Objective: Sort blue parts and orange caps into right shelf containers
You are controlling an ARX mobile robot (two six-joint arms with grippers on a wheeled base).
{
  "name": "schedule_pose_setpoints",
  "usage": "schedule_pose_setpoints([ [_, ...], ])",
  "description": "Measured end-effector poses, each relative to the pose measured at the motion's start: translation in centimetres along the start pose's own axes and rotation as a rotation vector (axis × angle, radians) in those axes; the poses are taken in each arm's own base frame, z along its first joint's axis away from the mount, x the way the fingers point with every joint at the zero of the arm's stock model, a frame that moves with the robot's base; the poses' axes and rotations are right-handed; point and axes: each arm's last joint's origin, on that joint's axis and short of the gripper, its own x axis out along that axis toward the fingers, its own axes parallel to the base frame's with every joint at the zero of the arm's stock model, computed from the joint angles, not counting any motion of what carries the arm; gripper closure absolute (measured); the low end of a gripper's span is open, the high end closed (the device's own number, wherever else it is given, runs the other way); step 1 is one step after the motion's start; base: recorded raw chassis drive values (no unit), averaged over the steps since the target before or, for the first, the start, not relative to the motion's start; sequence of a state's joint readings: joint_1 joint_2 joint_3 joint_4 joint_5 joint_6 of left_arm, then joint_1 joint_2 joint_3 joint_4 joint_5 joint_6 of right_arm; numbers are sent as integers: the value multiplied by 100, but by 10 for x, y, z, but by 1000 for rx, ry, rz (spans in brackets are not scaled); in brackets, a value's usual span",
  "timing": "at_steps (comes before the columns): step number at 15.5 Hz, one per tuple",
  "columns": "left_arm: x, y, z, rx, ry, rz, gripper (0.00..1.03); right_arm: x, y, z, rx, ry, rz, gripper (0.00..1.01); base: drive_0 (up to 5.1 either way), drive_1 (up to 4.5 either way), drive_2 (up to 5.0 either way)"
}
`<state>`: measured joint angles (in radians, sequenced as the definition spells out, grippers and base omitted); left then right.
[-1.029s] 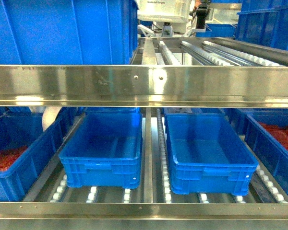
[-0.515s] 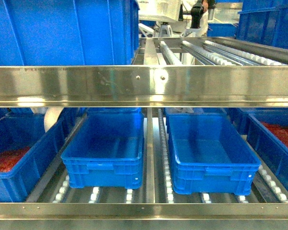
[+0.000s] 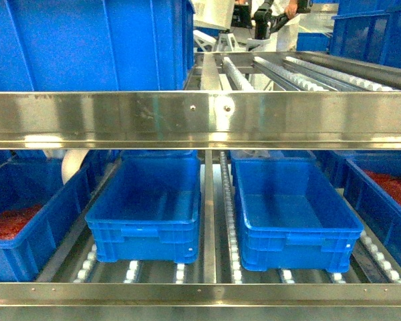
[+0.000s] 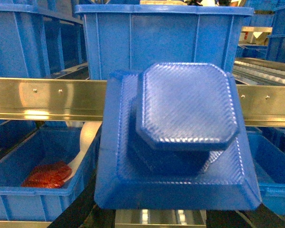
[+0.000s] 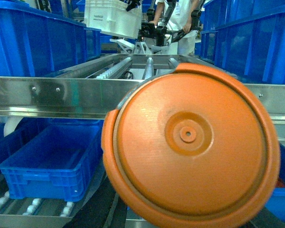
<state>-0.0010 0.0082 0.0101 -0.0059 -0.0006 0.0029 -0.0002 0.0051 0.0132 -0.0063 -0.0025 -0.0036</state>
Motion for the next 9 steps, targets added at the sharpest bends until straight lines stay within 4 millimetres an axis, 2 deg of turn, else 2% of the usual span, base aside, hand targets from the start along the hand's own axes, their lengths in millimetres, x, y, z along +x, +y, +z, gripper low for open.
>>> schedule_pose_setpoints([
  [9,0,0,0,0,1,0,61,0,0,0,2,-1,-2,61,0,0,0],
])
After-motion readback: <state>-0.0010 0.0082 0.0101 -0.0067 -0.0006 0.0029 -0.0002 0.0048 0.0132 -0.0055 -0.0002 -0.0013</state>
